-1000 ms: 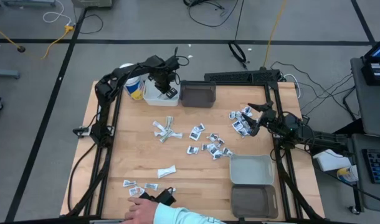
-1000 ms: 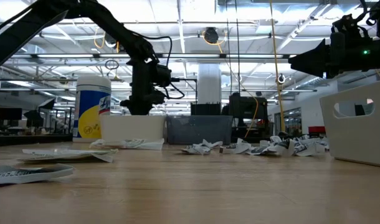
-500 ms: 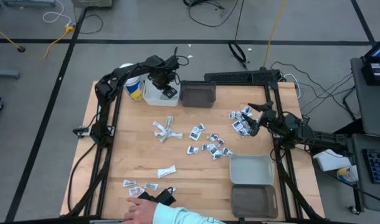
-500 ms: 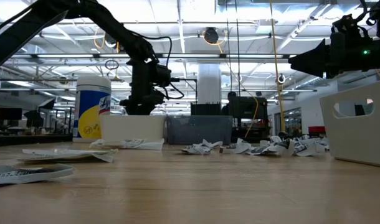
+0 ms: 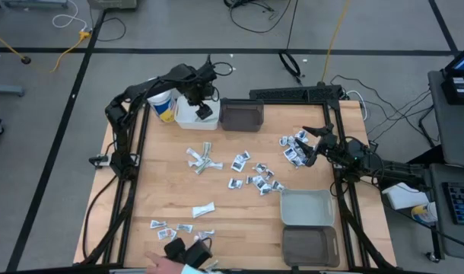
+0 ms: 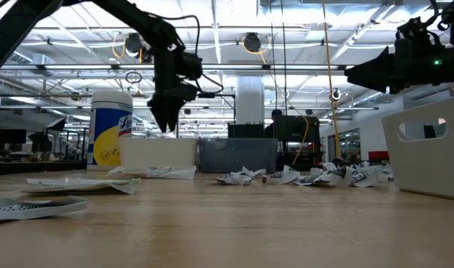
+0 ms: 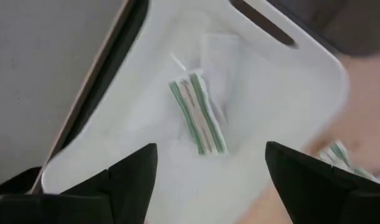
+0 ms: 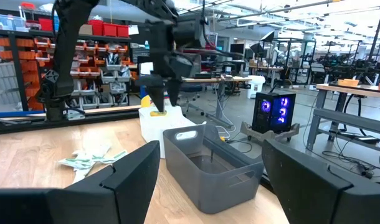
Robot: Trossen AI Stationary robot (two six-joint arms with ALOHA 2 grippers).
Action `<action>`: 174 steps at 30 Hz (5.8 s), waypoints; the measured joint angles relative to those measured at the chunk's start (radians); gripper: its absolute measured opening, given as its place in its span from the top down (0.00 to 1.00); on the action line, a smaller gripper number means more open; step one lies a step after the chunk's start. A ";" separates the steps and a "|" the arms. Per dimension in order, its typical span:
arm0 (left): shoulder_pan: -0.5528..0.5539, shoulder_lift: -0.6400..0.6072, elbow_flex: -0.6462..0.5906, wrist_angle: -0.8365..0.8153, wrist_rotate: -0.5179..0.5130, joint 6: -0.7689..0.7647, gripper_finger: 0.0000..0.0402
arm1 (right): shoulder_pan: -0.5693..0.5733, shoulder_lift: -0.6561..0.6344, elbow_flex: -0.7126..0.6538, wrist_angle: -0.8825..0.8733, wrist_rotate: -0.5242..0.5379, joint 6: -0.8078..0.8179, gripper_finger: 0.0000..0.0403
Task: Pick & Place First Aid Supplies
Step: Put the green bandage into the white bin
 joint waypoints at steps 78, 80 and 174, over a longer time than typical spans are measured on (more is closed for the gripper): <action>-0.638 -0.170 -0.541 0.256 0.070 -0.768 0.47 | 0.000 0.000 0.000 0.000 0.000 0.000 0.31; -0.639 -0.139 -0.545 0.264 0.057 -0.766 0.48 | 0.000 0.000 0.000 0.000 0.000 0.000 0.31; -0.106 -0.034 -0.054 -0.269 0.129 0.021 1.00 | 0.000 0.000 0.000 0.000 0.000 0.000 0.31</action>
